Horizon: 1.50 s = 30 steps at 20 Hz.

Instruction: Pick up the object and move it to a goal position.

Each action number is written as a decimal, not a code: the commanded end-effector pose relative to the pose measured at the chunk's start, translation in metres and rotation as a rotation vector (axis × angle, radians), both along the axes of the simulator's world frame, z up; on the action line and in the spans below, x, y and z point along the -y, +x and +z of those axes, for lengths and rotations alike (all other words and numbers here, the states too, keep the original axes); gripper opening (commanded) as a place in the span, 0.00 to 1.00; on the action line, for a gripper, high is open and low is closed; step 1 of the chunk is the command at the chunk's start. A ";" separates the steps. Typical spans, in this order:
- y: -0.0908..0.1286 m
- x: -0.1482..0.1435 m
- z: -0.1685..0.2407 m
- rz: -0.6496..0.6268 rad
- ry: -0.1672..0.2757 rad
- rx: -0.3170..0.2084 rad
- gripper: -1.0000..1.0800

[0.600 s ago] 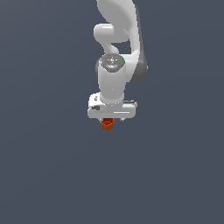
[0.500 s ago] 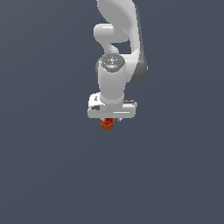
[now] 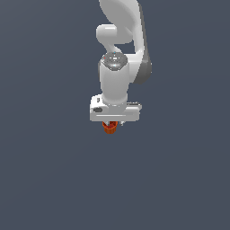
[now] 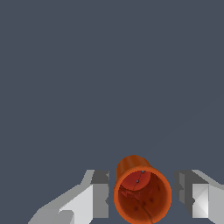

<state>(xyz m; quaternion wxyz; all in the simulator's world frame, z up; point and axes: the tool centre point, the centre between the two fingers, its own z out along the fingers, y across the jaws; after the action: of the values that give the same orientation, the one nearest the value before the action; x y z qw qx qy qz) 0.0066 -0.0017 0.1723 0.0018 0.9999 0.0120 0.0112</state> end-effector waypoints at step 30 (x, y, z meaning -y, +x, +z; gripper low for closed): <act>-0.054 -0.007 -0.069 -0.270 -0.097 0.243 0.62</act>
<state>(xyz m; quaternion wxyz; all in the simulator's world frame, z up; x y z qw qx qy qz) -0.0441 0.0044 0.1055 0.0542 0.9838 -0.1167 0.1249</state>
